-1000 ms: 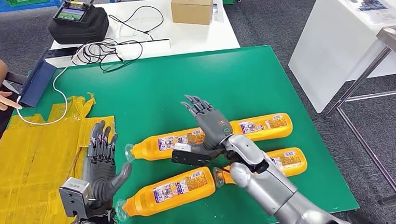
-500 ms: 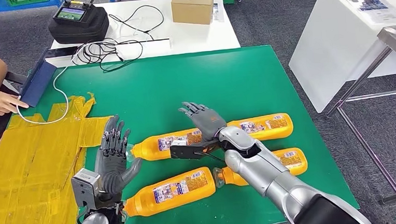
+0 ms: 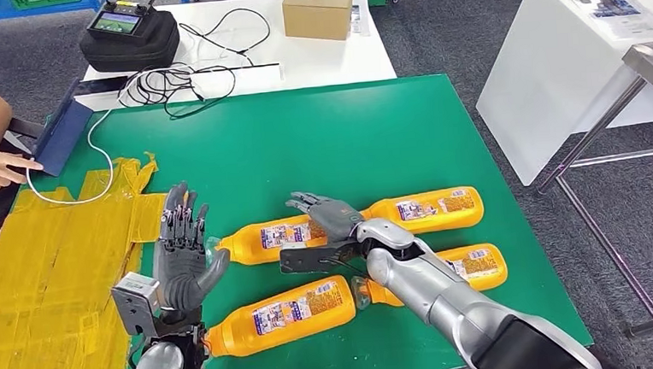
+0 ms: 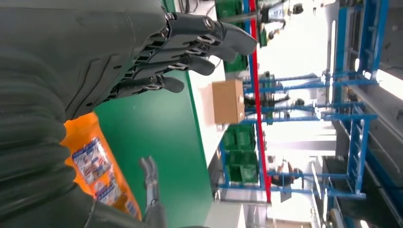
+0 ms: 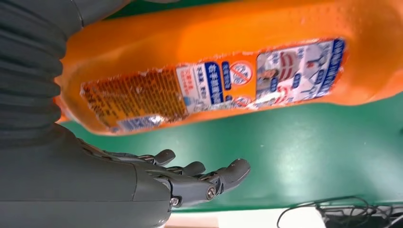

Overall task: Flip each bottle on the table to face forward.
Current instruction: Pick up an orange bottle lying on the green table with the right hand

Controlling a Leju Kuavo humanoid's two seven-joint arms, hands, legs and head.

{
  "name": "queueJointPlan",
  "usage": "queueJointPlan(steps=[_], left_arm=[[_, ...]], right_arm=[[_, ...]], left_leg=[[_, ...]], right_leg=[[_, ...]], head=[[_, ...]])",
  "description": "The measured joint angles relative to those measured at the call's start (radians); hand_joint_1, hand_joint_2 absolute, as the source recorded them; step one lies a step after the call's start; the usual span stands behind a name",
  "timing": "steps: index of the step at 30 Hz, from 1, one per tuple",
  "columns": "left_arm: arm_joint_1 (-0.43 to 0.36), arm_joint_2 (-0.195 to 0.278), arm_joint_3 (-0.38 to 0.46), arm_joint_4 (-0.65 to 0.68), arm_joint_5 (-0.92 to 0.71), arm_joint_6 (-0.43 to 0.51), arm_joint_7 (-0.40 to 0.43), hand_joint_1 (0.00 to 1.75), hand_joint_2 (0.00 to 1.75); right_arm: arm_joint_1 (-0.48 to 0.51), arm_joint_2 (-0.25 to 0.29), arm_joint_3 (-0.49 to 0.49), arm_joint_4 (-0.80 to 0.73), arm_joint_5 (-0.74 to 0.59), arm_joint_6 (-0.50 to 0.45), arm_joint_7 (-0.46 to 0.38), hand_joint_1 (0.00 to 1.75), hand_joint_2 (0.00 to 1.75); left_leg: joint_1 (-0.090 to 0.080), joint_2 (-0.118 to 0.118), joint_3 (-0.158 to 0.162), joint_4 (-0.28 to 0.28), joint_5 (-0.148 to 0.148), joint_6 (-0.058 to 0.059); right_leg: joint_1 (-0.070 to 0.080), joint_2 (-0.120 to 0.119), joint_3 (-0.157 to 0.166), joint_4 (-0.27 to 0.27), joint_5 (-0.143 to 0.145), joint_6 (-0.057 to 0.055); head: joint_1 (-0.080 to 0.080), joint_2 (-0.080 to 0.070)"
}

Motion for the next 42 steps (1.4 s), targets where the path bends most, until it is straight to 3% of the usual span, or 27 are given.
queueJointPlan(steps=[5,10,16,31,33,34,37,38,42], left_arm=[[-0.003,0.004,0.018,-0.031,-0.087,0.240,-0.027,0.00,1.75],[0.003,0.020,0.068,-0.101,-0.124,0.363,-0.031,0.00,1.75],[0.023,0.030,0.119,-0.175,-0.128,0.399,-0.030,0.00,1.75],[0.035,0.034,0.143,-0.214,-0.128,0.402,-0.030,0.00,1.75],[0.035,0.034,0.143,-0.214,-0.128,0.405,-0.030,0.00,1.75],[0.035,0.034,0.144,-0.214,-0.129,0.408,-0.030,0.00,1.75],[0.037,0.034,0.152,-0.216,-0.132,0.421,-0.030,0.00,1.75],[0.039,0.034,0.156,-0.218,-0.135,0.425,-0.030,0.00,1.75],[0.049,0.034,0.172,-0.224,-0.144,0.424,-0.026,0.00,1.75]], right_arm=[[0.009,-0.001,0.001,0.016,-0.046,-0.008,-0.024,0.00,1.75],[0.029,-0.008,0.002,0.030,-0.058,-0.060,-0.003,0.00,1.75],[0.035,-0.014,0.037,0.072,0.058,-0.155,0.118,0.00,1.75],[0.030,-0.012,0.069,0.100,0.073,-0.163,0.133,0.00,1.75],[0.028,-0.012,0.072,0.103,0.091,-0.166,0.149,0.13,1.75],[0.026,-0.011,0.076,0.106,0.110,-0.171,0.166,0.29,1.75],[0.018,-0.005,0.101,0.119,0.191,-0.193,0.240,1.06,1.75],[0.016,-0.002,0.111,0.124,0.216,-0.198,0.262,1.23,1.75],[0.005,0.009,0.145,0.142,0.310,-0.204,0.339,1.56,1.75]], left_leg=[[0.000,0.000,0.000,0.000,0.000,0.000],[0.000,0.000,0.000,0.000,0.000,0.000],[0.000,0.000,0.000,0.000,0.000,0.000],[0.000,0.000,0.000,0.000,0.000,0.000],[0.000,0.000,0.000,0.000,0.000,0.000],[0.000,0.000,0.000,0.000,0.000,0.000],[0.000,0.000,0.001,0.000,0.000,0.000],[0.000,0.001,0.001,0.000,0.000,0.000],[0.000,0.001,0.002,0.000,0.000,0.000]], right_leg=[[0.000,0.000,0.000,0.000,0.000,0.000],[0.000,0.000,0.000,0.000,0.000,0.000],[0.000,0.000,0.000,0.000,0.000,0.000],[0.000,0.000,0.000,0.000,0.000,0.000],[0.000,0.000,0.000,0.000,0.000,0.000],[0.000,0.000,0.001,0.000,0.000,0.000],[0.000,0.000,0.001,0.000,0.000,0.000],[0.000,0.000,0.001,0.000,0.000,0.000],[0.000,0.000,0.001,0.000,0.000,0.000]], head=[[0.000,0.000],[0.000,0.000],[0.000,0.000],[0.000,0.000],[0.000,0.000],[0.000,0.000],[0.000,0.000],[0.000,0.000],[0.000,0.000]])
